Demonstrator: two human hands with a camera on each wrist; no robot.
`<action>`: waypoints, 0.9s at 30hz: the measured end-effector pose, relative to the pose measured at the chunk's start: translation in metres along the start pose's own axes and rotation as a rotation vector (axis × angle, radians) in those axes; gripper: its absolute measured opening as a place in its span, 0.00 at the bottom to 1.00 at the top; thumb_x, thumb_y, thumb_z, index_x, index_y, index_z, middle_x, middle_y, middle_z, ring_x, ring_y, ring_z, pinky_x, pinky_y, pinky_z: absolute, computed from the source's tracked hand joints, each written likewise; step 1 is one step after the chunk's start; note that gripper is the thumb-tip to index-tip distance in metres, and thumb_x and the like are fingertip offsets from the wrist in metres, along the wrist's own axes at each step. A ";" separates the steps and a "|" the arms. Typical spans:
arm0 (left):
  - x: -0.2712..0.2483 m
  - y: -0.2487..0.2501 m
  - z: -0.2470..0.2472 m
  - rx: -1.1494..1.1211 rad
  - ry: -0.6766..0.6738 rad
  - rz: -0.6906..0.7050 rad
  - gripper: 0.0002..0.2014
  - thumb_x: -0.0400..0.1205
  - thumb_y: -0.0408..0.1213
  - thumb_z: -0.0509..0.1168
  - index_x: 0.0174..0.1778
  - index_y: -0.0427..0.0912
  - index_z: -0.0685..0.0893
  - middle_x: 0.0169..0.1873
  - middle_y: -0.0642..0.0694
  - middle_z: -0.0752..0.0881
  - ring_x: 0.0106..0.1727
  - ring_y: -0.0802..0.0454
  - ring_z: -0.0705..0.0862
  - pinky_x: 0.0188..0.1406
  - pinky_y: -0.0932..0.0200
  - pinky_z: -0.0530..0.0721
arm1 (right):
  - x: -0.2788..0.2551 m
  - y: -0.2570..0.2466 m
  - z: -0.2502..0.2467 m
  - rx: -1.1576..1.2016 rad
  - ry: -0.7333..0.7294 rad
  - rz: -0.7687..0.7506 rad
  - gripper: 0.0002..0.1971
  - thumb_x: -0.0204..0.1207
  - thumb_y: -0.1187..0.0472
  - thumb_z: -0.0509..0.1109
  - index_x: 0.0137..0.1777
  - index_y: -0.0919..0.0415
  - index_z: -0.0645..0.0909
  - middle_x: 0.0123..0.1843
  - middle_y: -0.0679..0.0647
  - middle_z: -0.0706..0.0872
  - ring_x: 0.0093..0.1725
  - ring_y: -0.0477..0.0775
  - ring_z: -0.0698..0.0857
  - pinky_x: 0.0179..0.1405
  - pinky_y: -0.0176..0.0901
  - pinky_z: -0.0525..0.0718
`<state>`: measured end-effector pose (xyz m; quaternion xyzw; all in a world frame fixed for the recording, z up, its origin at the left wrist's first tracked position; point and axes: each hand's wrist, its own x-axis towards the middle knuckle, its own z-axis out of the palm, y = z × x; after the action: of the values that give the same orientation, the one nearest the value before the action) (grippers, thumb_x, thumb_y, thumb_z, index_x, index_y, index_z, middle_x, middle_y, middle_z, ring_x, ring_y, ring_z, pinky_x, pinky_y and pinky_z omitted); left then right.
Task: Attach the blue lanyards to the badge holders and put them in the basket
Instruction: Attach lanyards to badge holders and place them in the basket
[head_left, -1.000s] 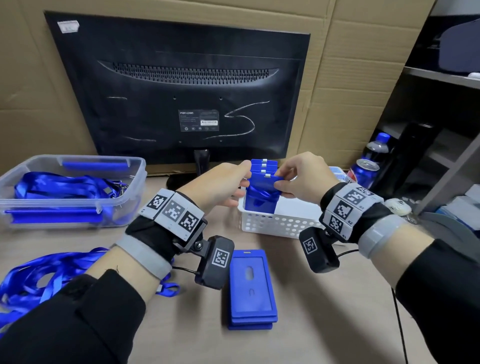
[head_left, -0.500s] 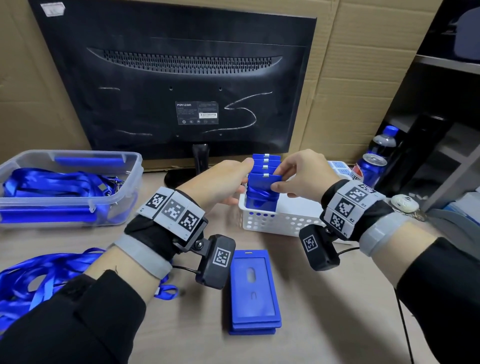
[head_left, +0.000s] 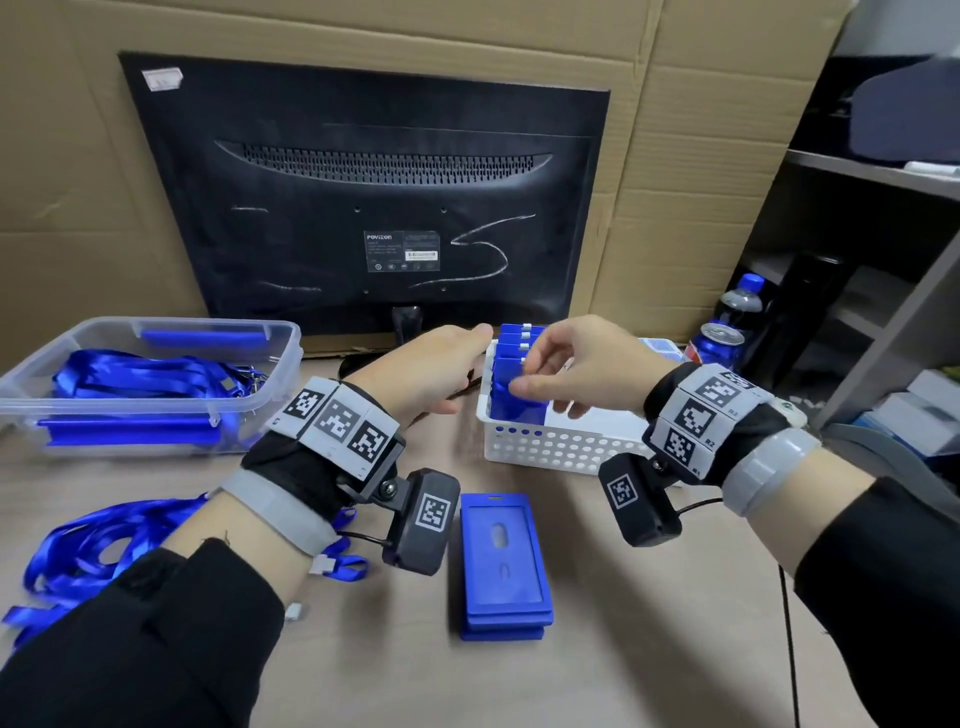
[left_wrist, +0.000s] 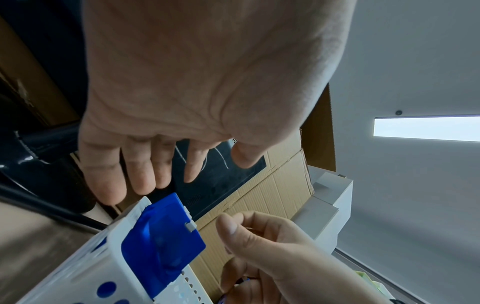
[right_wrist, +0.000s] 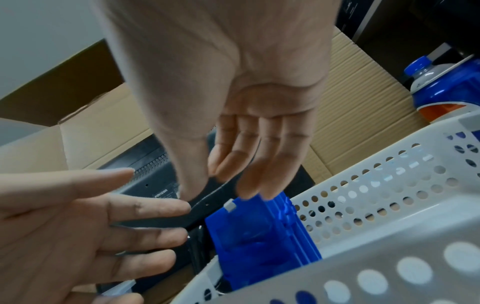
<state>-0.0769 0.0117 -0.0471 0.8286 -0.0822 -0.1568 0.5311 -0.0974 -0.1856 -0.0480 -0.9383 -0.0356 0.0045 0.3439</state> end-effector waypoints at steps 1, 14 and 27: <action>-0.004 0.000 -0.002 0.007 0.005 -0.005 0.19 0.94 0.54 0.52 0.72 0.49 0.80 0.61 0.45 0.83 0.64 0.48 0.83 0.66 0.46 0.88 | -0.006 -0.006 0.003 -0.029 -0.130 -0.013 0.13 0.74 0.53 0.86 0.50 0.59 0.88 0.45 0.57 0.94 0.32 0.48 0.90 0.33 0.46 0.92; -0.052 -0.021 -0.040 -0.009 0.029 -0.036 0.27 0.92 0.59 0.54 0.82 0.48 0.74 0.67 0.47 0.82 0.61 0.53 0.83 0.50 0.55 0.87 | -0.031 -0.016 0.057 -0.528 -0.435 0.050 0.20 0.69 0.45 0.87 0.56 0.53 0.92 0.43 0.54 0.96 0.30 0.47 0.91 0.26 0.36 0.85; -0.100 -0.051 -0.099 0.248 -0.213 0.089 0.29 0.77 0.60 0.73 0.57 0.35 0.85 0.44 0.38 0.89 0.44 0.46 0.85 0.47 0.50 0.80 | -0.026 -0.116 0.066 0.187 -0.209 -0.148 0.06 0.85 0.62 0.75 0.51 0.65 0.83 0.39 0.60 0.92 0.35 0.54 0.94 0.40 0.45 0.95</action>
<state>-0.1383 0.1480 -0.0376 0.8620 -0.1935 -0.2087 0.4194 -0.1333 -0.0565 -0.0245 -0.8914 -0.1398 0.0800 0.4236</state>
